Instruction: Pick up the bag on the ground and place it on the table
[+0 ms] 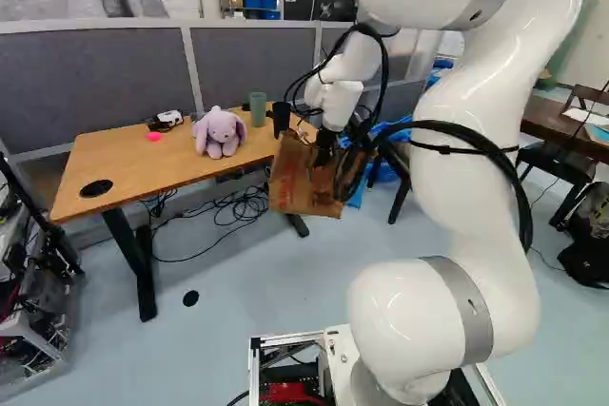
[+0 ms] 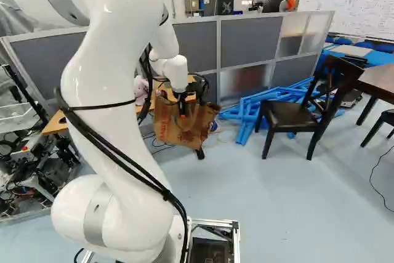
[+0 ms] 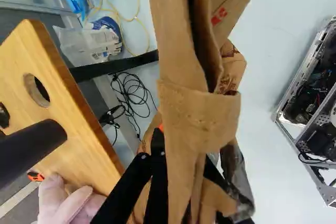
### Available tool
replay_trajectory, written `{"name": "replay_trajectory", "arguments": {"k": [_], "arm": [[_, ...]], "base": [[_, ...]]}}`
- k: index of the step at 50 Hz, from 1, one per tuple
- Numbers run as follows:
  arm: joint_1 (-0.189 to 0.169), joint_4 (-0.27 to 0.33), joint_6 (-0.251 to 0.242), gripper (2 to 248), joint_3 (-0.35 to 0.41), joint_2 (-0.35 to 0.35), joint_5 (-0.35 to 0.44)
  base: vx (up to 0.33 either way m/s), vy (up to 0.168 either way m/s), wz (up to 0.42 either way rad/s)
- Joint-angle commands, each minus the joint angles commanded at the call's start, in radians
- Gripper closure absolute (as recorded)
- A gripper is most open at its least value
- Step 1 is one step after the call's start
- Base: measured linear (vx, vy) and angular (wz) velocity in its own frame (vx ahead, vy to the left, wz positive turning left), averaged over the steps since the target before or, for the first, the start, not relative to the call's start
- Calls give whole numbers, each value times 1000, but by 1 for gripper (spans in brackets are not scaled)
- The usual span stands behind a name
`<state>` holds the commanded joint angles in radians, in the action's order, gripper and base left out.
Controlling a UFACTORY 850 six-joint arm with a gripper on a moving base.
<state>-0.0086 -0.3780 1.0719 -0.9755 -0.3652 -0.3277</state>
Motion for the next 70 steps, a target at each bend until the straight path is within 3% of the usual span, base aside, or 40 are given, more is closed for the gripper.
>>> {"name": "replay_trajectory", "arguments": {"k": [24, 39, 70], "arm": [[-14, 0, 0, 229, 23, 80, 0], [-30, 0, 0, 229, -16, 87, -11], [-19, -8, 0, 229, -150, 56, -177]], "base": [[0, 0, 0], [0, 0, 0], [0, 0, 0]]}}
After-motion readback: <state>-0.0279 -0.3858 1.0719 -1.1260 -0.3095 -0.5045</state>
